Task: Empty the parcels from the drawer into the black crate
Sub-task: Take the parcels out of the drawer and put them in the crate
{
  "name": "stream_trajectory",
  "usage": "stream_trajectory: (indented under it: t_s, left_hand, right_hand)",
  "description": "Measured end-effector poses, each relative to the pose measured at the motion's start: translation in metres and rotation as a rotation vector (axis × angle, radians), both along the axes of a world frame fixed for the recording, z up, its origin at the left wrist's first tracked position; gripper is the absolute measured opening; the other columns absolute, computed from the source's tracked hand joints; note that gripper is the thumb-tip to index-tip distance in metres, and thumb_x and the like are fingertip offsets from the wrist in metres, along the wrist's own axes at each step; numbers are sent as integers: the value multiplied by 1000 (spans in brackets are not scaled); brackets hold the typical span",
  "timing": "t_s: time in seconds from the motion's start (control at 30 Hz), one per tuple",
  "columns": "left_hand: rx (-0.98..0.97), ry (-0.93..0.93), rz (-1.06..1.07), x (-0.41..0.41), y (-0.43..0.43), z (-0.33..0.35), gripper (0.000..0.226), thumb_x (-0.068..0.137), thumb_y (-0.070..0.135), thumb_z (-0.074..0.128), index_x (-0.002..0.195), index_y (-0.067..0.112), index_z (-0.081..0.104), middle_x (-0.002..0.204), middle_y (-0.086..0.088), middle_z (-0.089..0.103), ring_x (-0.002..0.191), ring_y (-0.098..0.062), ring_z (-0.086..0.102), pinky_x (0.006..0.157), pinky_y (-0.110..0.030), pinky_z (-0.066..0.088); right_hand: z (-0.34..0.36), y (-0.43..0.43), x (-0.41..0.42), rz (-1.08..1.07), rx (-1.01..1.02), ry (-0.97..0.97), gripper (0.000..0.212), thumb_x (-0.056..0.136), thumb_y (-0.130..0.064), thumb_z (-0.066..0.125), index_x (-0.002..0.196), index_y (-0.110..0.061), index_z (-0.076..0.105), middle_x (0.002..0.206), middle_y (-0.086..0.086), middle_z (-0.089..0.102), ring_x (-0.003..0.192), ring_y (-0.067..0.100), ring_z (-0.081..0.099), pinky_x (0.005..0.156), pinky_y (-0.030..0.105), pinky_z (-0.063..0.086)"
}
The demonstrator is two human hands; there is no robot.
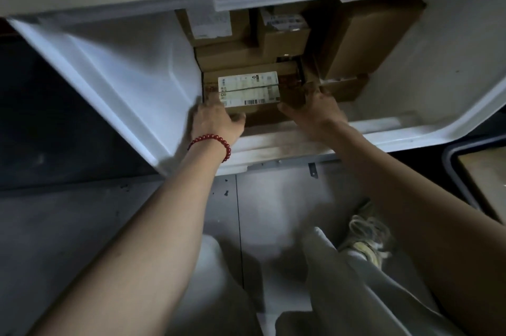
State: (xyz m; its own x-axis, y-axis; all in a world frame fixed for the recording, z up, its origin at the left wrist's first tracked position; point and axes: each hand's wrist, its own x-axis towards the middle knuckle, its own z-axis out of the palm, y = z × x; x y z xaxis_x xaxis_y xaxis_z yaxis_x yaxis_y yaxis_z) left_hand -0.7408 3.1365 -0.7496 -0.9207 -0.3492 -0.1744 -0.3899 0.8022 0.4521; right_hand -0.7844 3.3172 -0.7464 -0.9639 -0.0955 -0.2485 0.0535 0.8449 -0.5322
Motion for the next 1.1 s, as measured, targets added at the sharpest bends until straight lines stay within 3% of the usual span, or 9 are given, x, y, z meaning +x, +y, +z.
stream_trajectory:
  t_s: [0.13, 0.23, 0.43, 0.6, 0.93, 1.1]
  left_hand:
    - [-12, -9, 109, -11, 10, -4, 68, 86, 48, 60, 136, 8, 37, 134, -14, 51, 126, -33, 44, 103, -44, 40]
    - [-71, -95, 180, -15, 24, -6, 80, 84, 53, 59, 142, 6, 27, 140, -17, 41, 131, -36, 34, 100, -46, 38]
    - [11, -104, 371, -17, 27, -3, 104, 78, 60, 64, 146, -3, 15, 145, -21, 28, 135, -34, 27, 105, -40, 34]
    - [46, -88, 383, -17, 26, -2, 104, 75, 66, 63, 142, -3, 24, 140, -21, 33, 129, -33, 35, 100, -40, 40]
    - [199, 50, 432, -14, 24, 1, 94, 76, 61, 66, 140, 2, 31, 141, -19, 29, 130, -33, 36, 104, -37, 37]
    - [390, 119, 437, -14, 20, 5, 86, 72, 55, 74, 135, 5, 42, 134, -8, 53, 122, -22, 52, 93, -27, 45]
  right_hand:
    - [-9, -2, -3, 5, 107, -30, 84, 78, -66, 61, 142, -19, 33, 134, 9, 54, 123, 31, 50, 97, 43, 43]
    - [-10, -2, -4, 19, 169, -54, 90, 76, -70, 61, 144, -17, 33, 136, 9, 53, 125, 30, 49, 96, 40, 40]
    - [-12, 3, -7, 5, 158, -46, 91, 73, -64, 69, 142, -13, 38, 138, 11, 49, 128, 30, 45, 101, 40, 38]
    - [-7, 5, -8, -67, 131, -19, 95, 70, -58, 75, 142, -11, 36, 144, 16, 35, 135, 35, 32, 107, 43, 36]
    - [-4, 6, -5, -119, 74, 16, 114, 64, -66, 75, 146, -6, 24, 149, 17, 25, 139, 33, 26, 108, 44, 34]
    - [-2, 10, -6, -123, -151, 34, 108, 66, -55, 80, 146, -9, 24, 148, 12, 38, 136, 30, 37, 110, 43, 36]
